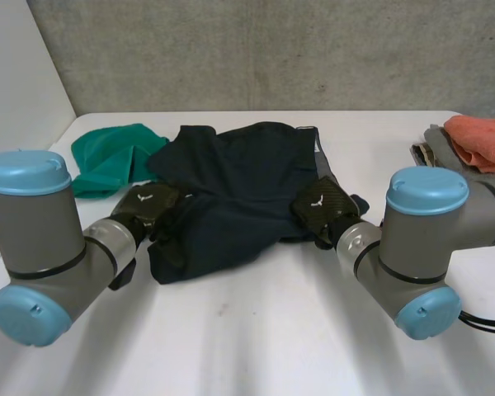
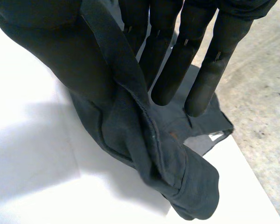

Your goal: Fold the laundry.

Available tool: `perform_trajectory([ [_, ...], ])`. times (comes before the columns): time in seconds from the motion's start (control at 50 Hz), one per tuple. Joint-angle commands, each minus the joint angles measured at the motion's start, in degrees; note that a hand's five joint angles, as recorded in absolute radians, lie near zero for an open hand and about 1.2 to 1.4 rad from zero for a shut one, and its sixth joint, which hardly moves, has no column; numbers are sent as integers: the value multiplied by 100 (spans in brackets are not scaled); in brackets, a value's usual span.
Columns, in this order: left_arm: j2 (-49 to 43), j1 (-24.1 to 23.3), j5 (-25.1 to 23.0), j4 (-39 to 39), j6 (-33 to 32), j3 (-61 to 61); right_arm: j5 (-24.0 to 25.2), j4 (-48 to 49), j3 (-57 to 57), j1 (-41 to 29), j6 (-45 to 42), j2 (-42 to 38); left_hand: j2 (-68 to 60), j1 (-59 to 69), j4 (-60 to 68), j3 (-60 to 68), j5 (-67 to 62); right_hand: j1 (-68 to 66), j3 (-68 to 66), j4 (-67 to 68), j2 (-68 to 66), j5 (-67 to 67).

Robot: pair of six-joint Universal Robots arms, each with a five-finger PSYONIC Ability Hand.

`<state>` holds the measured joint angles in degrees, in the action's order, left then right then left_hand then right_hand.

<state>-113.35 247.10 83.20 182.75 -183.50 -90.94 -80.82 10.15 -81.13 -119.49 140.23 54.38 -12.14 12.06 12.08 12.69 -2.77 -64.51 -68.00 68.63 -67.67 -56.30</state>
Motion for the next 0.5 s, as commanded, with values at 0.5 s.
perform_trajectory([
  [0.5,332,-1657,1470,-398,-265,-1059,-1032,-2439,906,-803,2711,1101,-665,673,671,610,-602,-1549,-1200,1137,-1233,-1370],
])
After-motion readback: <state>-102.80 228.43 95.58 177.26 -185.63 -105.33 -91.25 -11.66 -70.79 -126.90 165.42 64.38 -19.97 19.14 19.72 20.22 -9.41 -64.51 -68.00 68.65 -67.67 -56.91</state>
